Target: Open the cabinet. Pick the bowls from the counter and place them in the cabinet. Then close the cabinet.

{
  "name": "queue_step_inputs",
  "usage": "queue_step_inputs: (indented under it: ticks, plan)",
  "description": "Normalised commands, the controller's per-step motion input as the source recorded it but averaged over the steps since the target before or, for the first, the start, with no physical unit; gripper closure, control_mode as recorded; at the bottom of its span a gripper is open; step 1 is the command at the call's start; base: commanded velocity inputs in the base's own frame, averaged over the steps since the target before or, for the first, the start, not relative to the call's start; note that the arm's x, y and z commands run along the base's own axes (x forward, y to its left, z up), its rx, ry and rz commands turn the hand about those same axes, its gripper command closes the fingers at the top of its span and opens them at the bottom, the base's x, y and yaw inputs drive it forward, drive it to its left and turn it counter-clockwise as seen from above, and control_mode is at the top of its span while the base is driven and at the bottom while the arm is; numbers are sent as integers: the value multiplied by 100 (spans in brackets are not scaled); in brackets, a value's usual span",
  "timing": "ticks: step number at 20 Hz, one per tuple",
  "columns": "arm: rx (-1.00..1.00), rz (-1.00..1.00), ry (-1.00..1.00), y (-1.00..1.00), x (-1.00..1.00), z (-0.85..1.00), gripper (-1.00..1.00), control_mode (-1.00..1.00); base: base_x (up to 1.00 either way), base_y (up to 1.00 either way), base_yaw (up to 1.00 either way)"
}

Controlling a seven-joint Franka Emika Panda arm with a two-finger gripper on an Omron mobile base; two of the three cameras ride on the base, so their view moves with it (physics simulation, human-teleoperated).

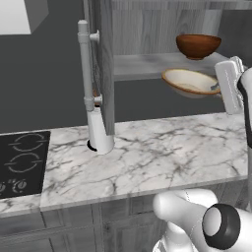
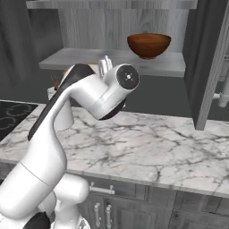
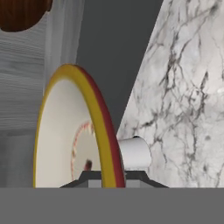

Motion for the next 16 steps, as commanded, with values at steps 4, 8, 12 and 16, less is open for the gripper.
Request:
queue_step_inputs:
  ticks: [4, 8, 12, 16]
  plan:
    - [-8, -10, 0, 20, 2, 38, 100, -100, 0, 0, 0]
    - [-8, -9, 0, 22, 3, 37, 100, -100, 0, 0, 0]
    - [-3, -4, 0, 15, 6, 28, 100, -100, 0, 0, 0]
    - [0, 0, 0, 9, 6, 16, 100, -100, 0, 0, 0]
